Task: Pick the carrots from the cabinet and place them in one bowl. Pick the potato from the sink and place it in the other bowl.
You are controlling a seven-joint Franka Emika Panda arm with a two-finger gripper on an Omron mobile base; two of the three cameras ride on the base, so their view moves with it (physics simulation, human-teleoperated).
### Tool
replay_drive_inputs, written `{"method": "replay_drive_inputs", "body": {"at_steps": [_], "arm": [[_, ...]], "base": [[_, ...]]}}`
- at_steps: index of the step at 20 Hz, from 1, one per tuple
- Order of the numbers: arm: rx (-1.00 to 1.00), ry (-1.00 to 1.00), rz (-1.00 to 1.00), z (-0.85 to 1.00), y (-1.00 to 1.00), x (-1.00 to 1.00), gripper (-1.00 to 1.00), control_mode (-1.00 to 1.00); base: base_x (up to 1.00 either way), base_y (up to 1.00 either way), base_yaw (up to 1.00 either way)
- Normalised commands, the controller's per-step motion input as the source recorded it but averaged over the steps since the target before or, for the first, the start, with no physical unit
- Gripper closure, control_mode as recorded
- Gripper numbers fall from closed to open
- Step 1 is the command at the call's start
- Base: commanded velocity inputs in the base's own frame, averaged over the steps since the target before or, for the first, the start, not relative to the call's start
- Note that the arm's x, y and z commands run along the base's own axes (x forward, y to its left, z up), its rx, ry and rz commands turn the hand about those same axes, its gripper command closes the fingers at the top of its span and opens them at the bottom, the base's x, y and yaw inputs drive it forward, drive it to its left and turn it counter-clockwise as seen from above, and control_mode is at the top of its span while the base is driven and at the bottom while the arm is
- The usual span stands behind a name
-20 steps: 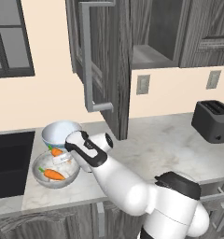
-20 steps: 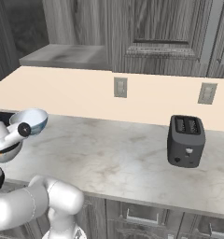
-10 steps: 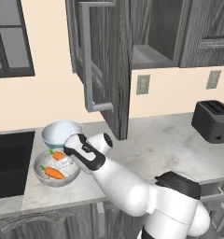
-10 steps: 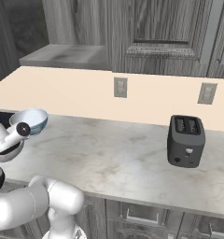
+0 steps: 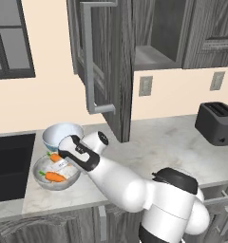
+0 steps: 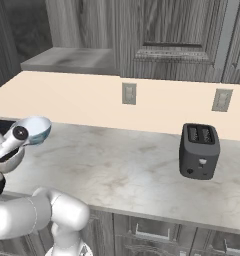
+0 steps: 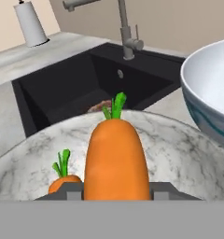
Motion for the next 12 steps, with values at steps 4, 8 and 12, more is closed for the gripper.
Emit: {"method": "replay_drive_inputs", "body": {"at_steps": [4, 8, 12], "arm": [[-0.01, 0.00, 0.02, 0.06, 0.20, -0.26, -1.00, -1.00], [0.00, 0.00, 0.04, 0.08, 0.08, -0.34, -1.00, -1.00], [-0.01, -0.02, 0.01, 0.20, 0.00, -0.46, -1.00, -1.00]], "base": [[0.00, 0.00, 0.00], [0.00, 0.00, 0.00], [0.00, 0.00, 0.00]]}}
